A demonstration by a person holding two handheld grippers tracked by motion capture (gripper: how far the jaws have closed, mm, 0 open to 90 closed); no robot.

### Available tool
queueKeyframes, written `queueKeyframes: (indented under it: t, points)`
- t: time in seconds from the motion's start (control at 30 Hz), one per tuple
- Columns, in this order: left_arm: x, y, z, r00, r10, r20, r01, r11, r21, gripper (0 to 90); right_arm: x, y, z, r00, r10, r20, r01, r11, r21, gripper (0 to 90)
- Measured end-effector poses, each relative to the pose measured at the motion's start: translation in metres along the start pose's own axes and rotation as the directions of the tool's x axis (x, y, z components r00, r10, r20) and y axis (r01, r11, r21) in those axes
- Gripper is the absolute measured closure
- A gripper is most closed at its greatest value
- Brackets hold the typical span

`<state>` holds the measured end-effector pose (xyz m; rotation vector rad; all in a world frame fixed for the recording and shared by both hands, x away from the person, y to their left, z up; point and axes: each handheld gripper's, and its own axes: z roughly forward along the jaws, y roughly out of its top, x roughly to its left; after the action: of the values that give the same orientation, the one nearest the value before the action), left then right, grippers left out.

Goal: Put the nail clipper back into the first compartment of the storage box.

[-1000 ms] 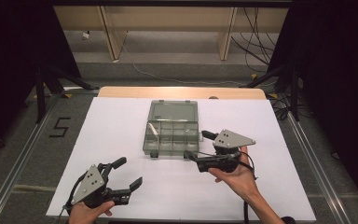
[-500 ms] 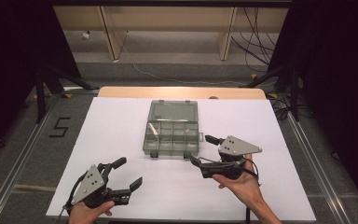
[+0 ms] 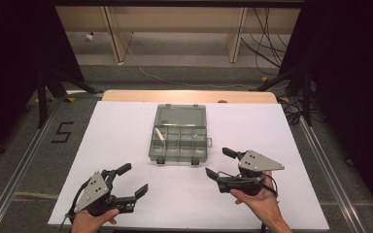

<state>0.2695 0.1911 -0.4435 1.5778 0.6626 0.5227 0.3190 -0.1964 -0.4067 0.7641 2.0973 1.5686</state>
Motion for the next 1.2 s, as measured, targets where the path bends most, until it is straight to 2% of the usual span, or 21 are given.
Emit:
queueKeyframes:
  t: [0.27, 0.43, 0.63, 0.67, 0.7, 0.73, 0.77, 0.9, 0.97, 1.03, 1.13, 1.2]
  points:
    - [0.0, 0.0, 0.0, 1.0, -0.004, -0.003, 0.004, 1.0, 0.0, 16.1, 0.003, -0.007, -0.01, 0.9993, 0.037, -0.005, -0.037, 0.999, -0.012, 16.2]
    - [0.0, 0.0, 0.0, 1.0, -0.004, -0.001, 0.004, 1.0, 0.0, 16.1, 0.004, -0.013, -0.017, 0.999, 0.045, 0.01, -0.044, 0.999, -0.023, 16.1]
    - [0.0, 0.0, 0.0, 1.0, -0.005, -0.001, 0.005, 1.0, 0.001, 16.1, 0.005, -0.019, -0.024, 0.9989, 0.045, 0.014, -0.045, 0.999, -0.013, 16.1]
    - [0.0, 0.0, 0.0, 1.0, -0.006, 0.0, 0.006, 1.0, 0.001, 16.1, 0.006, -0.02, -0.024, 0.999, 0.037, 0.024, -0.036, 0.999, -0.019, 16.1]
    - [0.0, 0.0, 0.0, 1.0, -0.006, 0.001, 0.006, 1.0, 0.001, 16.1, 0.006, -0.021, -0.026, 0.9993, 0.034, 0.017, -0.034, 0.999, -0.004, 16.1]
    - [0.0, 0.0, 0.0, 1.0, -0.005, 0.001, 0.005, 1.0, 0.002, 16.1, 0.005, -0.021, -0.025, 0.9995, 0.012, 0.028, -0.011, 1.0, -0.021, 16.0]
    - [0.0, 0.0, 0.0, 1.0, -0.005, 0.001, 0.005, 1.0, 0.001, 16.1, 0.006, -0.022, -0.027, 0.9994, 0.026, 0.024, -0.026, 1.0, -0.01, 16.0]
    - [0.0, 0.0, 0.0, 1.0, -0.003, -0.002, 0.003, 1.0, 0.0, 16.1, 0.007, -0.023, -0.029, 0.9996, 0.025, 0.014, -0.025, 1.0, -0.009, 16.0]
    - [0.0, 0.0, 0.0, 1.0, -0.005, -0.002, 0.005, 1.0, -0.001, 16.1, 0.007, -0.024, -0.03, 0.9996, 0.016, 0.025, -0.016, 1.0, -0.013, 15.9]
    - [0.0, 0.0, 0.0, 1.0, -0.005, -0.001, 0.005, 1.0, -0.001, 16.1, 0.008, -0.025, -0.031, 0.9996, 0.027, 0.012, -0.027, 1.0, 0.005, 16.0]
    - [0.0, 0.0, 0.0, 1.0, -0.004, -0.002, 0.004, 1.0, -0.002, 16.1, 0.009, -0.026, -0.032, 0.9994, 0.029, 0.017, -0.029, 1.0, 0.001, 16.0]
    - [0.0, 0.0, 0.0, 1.0, -0.005, -0.001, 0.005, 1.0, -0.001, 16.1, 0.008, -0.027, -0.031, 0.9996, 0.013, 0.025, -0.013, 1.0, -0.006, 15.9]
